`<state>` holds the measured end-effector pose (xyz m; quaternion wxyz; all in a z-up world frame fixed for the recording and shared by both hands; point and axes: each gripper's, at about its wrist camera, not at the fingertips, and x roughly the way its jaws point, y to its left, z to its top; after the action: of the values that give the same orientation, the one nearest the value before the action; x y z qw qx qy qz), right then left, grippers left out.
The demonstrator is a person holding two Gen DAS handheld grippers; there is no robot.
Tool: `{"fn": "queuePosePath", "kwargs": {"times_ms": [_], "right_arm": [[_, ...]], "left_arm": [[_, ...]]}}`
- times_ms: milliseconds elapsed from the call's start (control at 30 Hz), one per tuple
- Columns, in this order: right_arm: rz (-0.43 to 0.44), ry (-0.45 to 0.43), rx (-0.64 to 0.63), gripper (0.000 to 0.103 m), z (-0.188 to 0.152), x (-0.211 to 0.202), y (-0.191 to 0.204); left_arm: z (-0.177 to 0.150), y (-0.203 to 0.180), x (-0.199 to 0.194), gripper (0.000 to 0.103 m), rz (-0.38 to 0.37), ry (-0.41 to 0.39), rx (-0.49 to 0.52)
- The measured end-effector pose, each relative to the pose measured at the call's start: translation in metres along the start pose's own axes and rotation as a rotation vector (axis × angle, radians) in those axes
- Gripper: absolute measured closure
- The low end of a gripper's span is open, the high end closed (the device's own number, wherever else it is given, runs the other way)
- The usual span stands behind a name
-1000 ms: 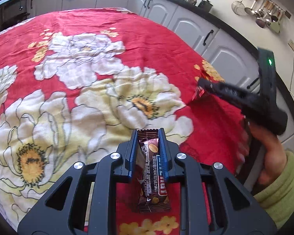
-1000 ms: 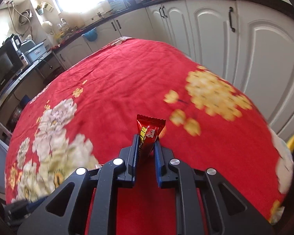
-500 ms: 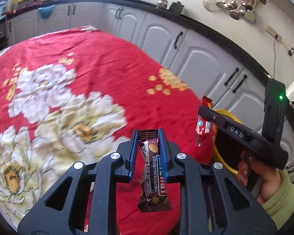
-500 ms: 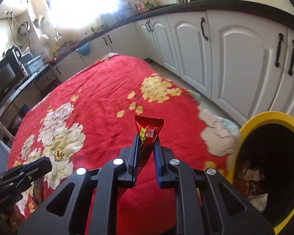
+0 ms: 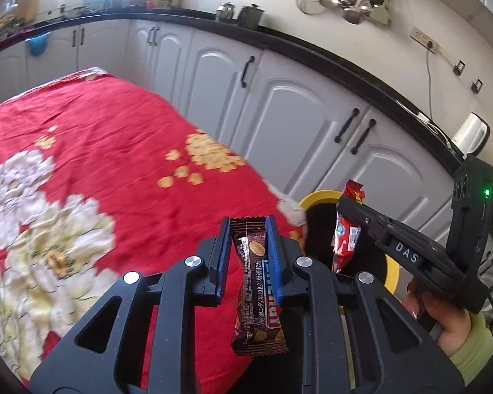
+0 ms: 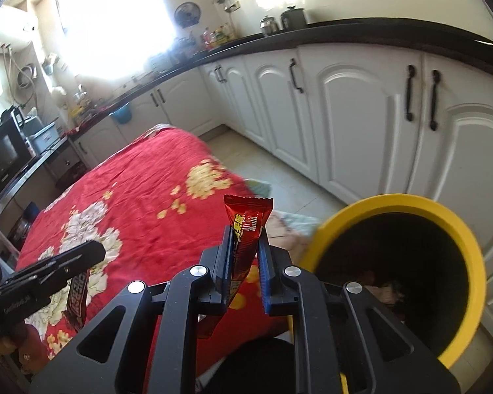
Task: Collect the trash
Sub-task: 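Carry the chocolate bar and red wrapper over the bin, then open both tools to drop the chocolate bar and red wrapper into the bin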
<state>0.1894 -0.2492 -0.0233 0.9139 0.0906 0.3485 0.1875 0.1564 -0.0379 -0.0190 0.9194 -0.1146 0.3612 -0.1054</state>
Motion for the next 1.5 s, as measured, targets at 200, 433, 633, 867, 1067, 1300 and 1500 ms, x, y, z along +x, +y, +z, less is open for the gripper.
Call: {"fn": "queuePosePath", "kwargs": {"times_ms": [200, 433, 633, 867, 1067, 1300, 1500], "right_arm": [[-0.052, -0.023, 0.028, 0.089, -0.005, -0.018, -0.031], [-0.112, -0.042, 0.077, 0.089, -0.011, -0.032, -0.070], [-0.161, -0.044, 0.124, 0.089, -0.018, -0.037, -0.101], [-0.196, -0.033, 0.178, 0.089, -0.029, -0.037, -0.132], [-0.217, -0.017, 0.209, 0.087, -0.038, -0.033, -0.150], [-0.227, -0.001, 0.243, 0.075, -0.048, -0.030, -0.166], [-0.231, -0.024, 0.273, 0.055, -0.050, -0.043, -0.170]], "left_arm": [[0.006, -0.033, 0.019, 0.088, -0.040, 0.008, 0.035], [0.009, -0.067, 0.045, 0.088, -0.080, 0.020, 0.069], [0.008, -0.096, 0.075, 0.088, -0.109, 0.046, 0.102], [0.001, -0.117, 0.106, 0.088, -0.127, 0.093, 0.139], [-0.006, -0.131, 0.127, 0.088, -0.134, 0.130, 0.164], [-0.013, -0.139, 0.151, 0.076, -0.135, 0.185, 0.194], [-0.015, -0.133, 0.151, 0.045, -0.115, 0.194, 0.205]]}}
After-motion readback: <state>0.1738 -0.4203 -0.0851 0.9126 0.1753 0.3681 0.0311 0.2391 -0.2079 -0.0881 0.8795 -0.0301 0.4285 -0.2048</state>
